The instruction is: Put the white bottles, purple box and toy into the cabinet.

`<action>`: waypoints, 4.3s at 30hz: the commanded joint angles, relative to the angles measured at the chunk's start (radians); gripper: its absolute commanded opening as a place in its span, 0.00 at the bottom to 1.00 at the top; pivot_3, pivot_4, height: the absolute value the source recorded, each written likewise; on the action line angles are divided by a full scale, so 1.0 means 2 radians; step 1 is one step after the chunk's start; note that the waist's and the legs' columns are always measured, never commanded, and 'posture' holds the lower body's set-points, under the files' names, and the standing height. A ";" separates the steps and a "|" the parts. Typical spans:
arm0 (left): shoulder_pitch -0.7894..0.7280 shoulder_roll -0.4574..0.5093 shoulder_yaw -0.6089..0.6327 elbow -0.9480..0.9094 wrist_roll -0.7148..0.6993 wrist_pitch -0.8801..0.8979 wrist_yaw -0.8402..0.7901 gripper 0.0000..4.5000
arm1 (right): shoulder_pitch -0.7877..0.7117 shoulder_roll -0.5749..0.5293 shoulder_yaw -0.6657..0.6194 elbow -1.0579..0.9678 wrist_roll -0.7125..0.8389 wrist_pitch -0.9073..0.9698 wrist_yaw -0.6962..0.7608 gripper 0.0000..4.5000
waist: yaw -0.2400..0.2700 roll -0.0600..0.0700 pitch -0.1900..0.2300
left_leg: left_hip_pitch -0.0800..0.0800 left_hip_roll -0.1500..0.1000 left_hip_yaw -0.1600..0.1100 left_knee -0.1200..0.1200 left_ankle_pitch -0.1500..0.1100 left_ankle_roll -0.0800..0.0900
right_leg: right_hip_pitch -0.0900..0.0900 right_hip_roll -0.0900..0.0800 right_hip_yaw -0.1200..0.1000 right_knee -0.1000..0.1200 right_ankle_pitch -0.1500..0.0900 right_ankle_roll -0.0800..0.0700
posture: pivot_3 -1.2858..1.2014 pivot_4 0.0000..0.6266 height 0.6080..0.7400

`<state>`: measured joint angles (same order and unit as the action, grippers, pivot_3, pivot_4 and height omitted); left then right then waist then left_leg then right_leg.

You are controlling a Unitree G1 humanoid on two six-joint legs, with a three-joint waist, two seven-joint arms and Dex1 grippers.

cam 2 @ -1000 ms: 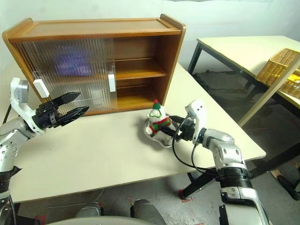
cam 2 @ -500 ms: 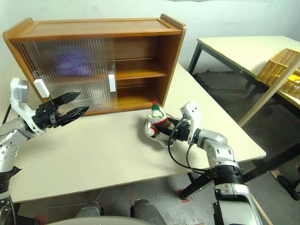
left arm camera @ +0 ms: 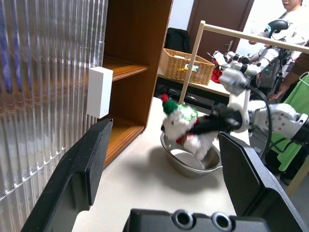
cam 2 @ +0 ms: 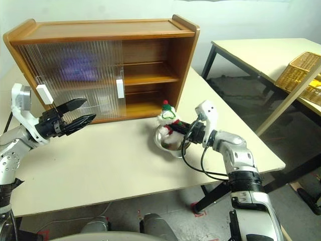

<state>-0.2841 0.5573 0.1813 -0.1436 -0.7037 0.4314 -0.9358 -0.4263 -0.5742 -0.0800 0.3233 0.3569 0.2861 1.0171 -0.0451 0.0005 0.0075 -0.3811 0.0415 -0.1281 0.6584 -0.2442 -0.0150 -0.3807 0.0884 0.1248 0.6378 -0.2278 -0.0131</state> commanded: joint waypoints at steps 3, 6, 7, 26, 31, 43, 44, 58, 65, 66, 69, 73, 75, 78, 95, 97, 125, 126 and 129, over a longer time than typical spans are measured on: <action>-0.006 0.000 -0.005 0.009 0.008 -0.005 -0.006 1.00 | -0.028 -0.008 -0.020 -0.064 0.031 0.046 -0.012 0.08 | -0.002 0.000 0.000 | 0.000 0.000 0.001 0.000 0.000 0.000 | 0.000 0.000 0.000 0.000 0.000 0.000 | 0.48 0.00 1.00; -0.008 0.000 -0.006 0.012 0.009 -0.005 -0.007 1.00 | -0.058 -0.003 -0.027 -0.080 0.048 0.069 -0.024 0.08 | -0.003 0.000 0.000 | 0.000 0.000 0.000 0.000 0.000 0.000 | 0.000 0.000 0.000 0.000 0.000 0.000 | 0.48 0.00 1.00; -0.009 -0.001 -0.007 0.013 0.010 -0.006 -0.007 1.00 | -0.077 0.001 -0.028 -0.080 0.053 0.075 -0.030 0.08 | -0.003 0.000 0.000 | 0.000 0.000 0.000 0.000 0.000 0.000 | 0.000 0.000 0.000 0.000 0.000 0.000 | 0.48 0.00 1.00; 0.006 -0.003 0.002 -0.004 0.007 -0.008 0.006 1.00 | -0.266 0.068 -0.006 0.182 -0.014 -0.059 -0.042 0.08 | 0.000 0.001 0.000 | -0.002 0.001 -0.002 -0.003 0.000 0.000 | -0.005 0.000 0.000 0.000 0.001 -0.002 | 0.50 0.00 1.00; 0.007 -0.002 0.002 -0.008 0.006 -0.006 0.011 1.00 | -0.311 0.078 -0.012 0.267 -0.031 -0.107 -0.048 0.08 | 0.002 0.001 0.000 | -0.002 0.001 -0.002 -0.003 0.000 0.001 | -0.005 0.000 0.000 0.000 0.001 -0.003 | 0.50 0.00 1.00; 0.016 -0.003 0.004 -0.019 0.002 -0.005 0.021 1.00 | -0.398 0.103 -0.023 0.425 -0.064 -0.194 -0.090 0.08 | 0.005 0.001 0.000 | -0.002 0.004 -0.002 -0.005 0.000 0.001 | -0.006 0.000 0.000 0.000 0.004 -0.007 | 0.51 0.00 1.00; 0.017 -0.004 0.004 -0.020 0.001 -0.004 0.022 1.00 | -0.402 0.106 -0.023 0.433 -0.066 -0.197 -0.094 0.08 | 0.005 0.001 0.000 | -0.002 0.004 -0.002 -0.005 0.000 0.001 | -0.006 0.000 0.000 0.000 0.004 -0.007 | 0.51 0.00 1.00; 0.077 0.001 0.036 -0.083 -0.014 0.006 0.059 1.00 | -0.428 0.135 -0.034 0.488 -0.108 -0.232 -0.199 0.08 | 0.012 0.001 0.000 | -0.001 0.007 -0.001 -0.008 0.000 0.001 | -0.007 0.000 -0.001 0.000 0.004 -0.007 | 0.55 0.00 1.00; 0.095 0.001 0.046 -0.104 -0.020 0.010 0.074 1.00 | -0.435 0.144 -0.039 0.498 -0.123 -0.237 -0.230 0.08 | 0.024 0.001 0.000 | -0.001 0.007 -0.001 -0.008 0.000 0.000 | -0.007 0.000 -0.001 0.001 0.003 -0.009 | 0.56 0.00 1.00; 0.097 0.001 0.047 -0.106 -0.021 0.010 0.076 1.00 | -0.436 0.146 -0.039 0.499 -0.125 -0.238 -0.233 0.08 | 0.026 0.001 0.000 | -0.001 0.007 -0.001 -0.008 0.000 0.000 | -0.007 0.000 -0.001 0.001 0.003 -0.009 | 0.56 0.00 1.00; 0.102 0.002 0.049 -0.111 -0.023 0.010 0.079 1.00 | -0.437 0.152 -0.040 0.501 -0.131 -0.239 -0.244 0.08 | 0.030 0.001 0.000 | -0.001 0.007 -0.001 -0.008 0.000 0.000 | -0.007 0.000 -0.001 0.001 0.003 -0.010 | 0.57 0.00 1.00; 0.110 0.005 0.055 -0.119 -0.027 0.011 0.084 1.00 | -0.438 0.159 -0.040 0.504 -0.141 -0.240 -0.260 0.08 | 0.035 0.001 0.000 | 0.000 0.008 -0.001 -0.008 0.000 0.000 | -0.007 0.000 -0.001 0.002 0.002 -0.010 | 0.58 0.00 1.00; 0.117 0.005 0.058 -0.126 -0.029 0.011 0.088 1.00 | -0.439 0.160 -0.035 0.506 -0.151 -0.243 -0.274 0.08 | 0.039 0.000 0.000 | 0.000 0.007 -0.001 -0.008 0.000 0.000 | -0.007 0.000 -0.001 0.003 0.002 -0.010 | 0.58 0.00 1.00; 0.124 0.006 0.061 -0.132 -0.031 0.012 0.090 1.00 | -0.439 0.162 -0.033 0.508 -0.164 -0.245 -0.293 0.08 | 0.045 0.000 0.000 | 0.000 0.007 -0.001 -0.008 0.000 0.000 | -0.008 0.000 -0.001 0.005 0.001 -0.011 | 0.58 0.00 1.00; 0.090 0.004 0.039 -0.106 -0.028 0.017 0.078 1.00 | -0.433 0.147 -0.040 0.502 -0.186 -0.273 -0.314 1.00 | 0.049 0.000 0.000 | 0.000 0.008 0.000 -0.008 0.000 0.000 | -0.009 0.000 -0.001 0.007 0.000 -0.012 | 0.55 0.00 1.00; 0.087 0.004 0.037 -0.103 -0.028 0.016 0.076 1.00 | -0.434 0.145 -0.041 0.502 -0.185 -0.275 -0.316 1.00 | 0.049 0.000 0.000 | 0.000 0.008 0.000 -0.008 0.000 0.000 | -0.009 0.000 -0.001 0.007 0.001 -0.011 | 0.55 0.00 1.00; 0.045 -0.005 0.010 -0.050 -0.015 0.006 0.039 1.00 | -0.111 0.061 -0.116 0.037 0.049 -0.029 -0.125 1.00 | 0.027 0.000 0.000 | 0.001 0.003 0.004 -0.003 0.000 0.000 | -0.005 0.002 -0.001 0.006 0.002 -0.007 | 0.51 0.00 1.00; 0.043 -0.005 0.009 -0.048 -0.014 0.005 0.038 1.00 | -0.094 0.054 -0.124 0.021 0.064 -0.010 -0.122 1.00 | 0.026 0.000 0.000 | 0.002 0.003 0.004 -0.003 0.000 0.001 | -0.004 0.002 -0.001 0.006 -0.001 -0.005 | 0.50 0.00 1.00; 0.035 -0.004 0.005 -0.040 -0.012 0.005 0.032 1.00 | -0.050 0.040 -0.137 -0.015 0.098 0.037 -0.114 1.00 | 0.021 -0.001 0.001 | 0.006 0.002 0.003 -0.002 0.000 0.001 | 0.002 0.002 0.000 0.006 -0.002 -0.004 | 0.50 0.00 1.00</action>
<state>-0.1997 0.5476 0.2070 -0.2396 -0.7443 0.4465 -0.8620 -0.5447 -0.4872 -0.3438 0.3332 0.5111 0.3038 0.7755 -0.0031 -0.0011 0.0087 -0.3661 0.0454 -0.1224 0.6554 -0.2434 -0.0138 -0.3743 0.0931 0.1247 0.6504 -0.2309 -0.0212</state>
